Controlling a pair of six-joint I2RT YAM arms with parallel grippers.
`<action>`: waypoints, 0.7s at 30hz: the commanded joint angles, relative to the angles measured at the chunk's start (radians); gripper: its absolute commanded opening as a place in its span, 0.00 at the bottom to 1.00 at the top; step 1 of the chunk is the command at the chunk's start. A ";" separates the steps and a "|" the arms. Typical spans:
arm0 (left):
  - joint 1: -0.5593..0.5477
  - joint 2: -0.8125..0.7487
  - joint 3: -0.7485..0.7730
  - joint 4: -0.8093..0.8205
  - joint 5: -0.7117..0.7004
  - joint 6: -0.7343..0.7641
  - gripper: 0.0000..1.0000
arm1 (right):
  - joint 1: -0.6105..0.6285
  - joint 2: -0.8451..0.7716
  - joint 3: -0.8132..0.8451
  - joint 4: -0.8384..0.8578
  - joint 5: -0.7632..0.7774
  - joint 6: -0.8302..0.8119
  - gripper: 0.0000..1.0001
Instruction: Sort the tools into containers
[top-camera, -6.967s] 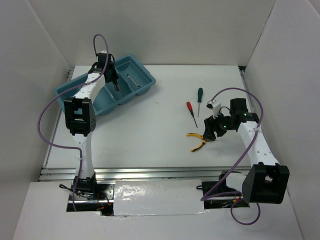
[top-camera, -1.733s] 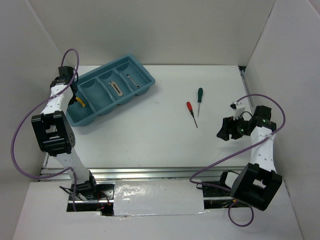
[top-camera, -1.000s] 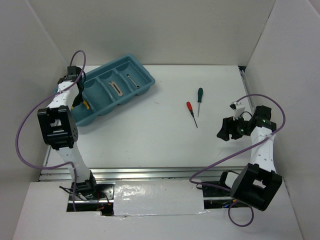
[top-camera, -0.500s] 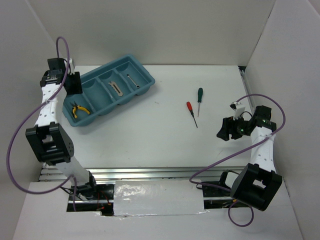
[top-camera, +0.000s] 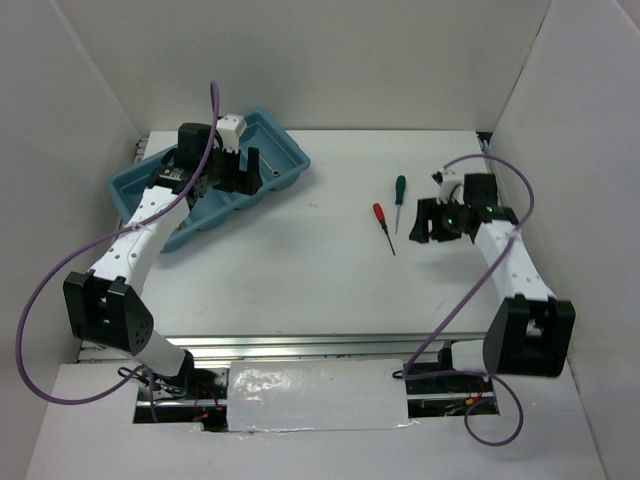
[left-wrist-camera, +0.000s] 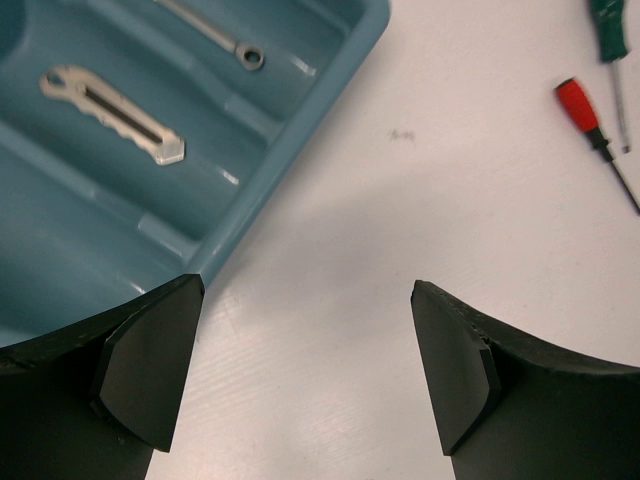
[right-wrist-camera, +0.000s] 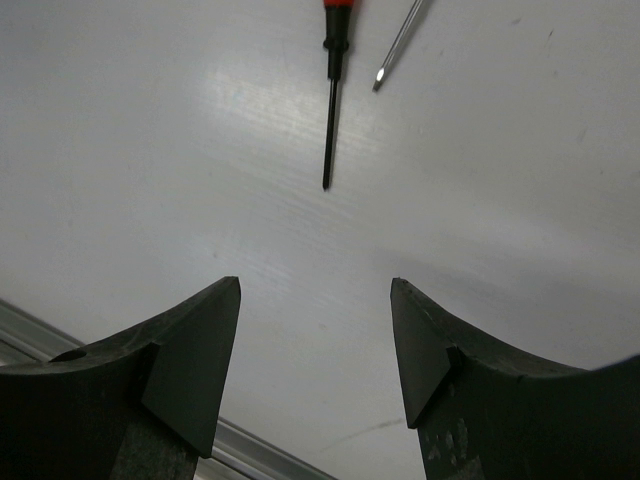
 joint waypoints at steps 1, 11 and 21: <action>0.011 -0.064 -0.051 0.087 -0.042 -0.084 0.99 | 0.078 0.175 0.214 0.192 0.197 0.274 0.70; 0.070 -0.130 -0.142 0.050 -0.094 -0.061 0.99 | 0.214 0.711 0.654 0.140 0.478 0.502 0.66; 0.124 -0.145 -0.180 0.047 -0.064 -0.072 0.99 | 0.210 0.998 1.006 0.009 0.559 0.527 0.64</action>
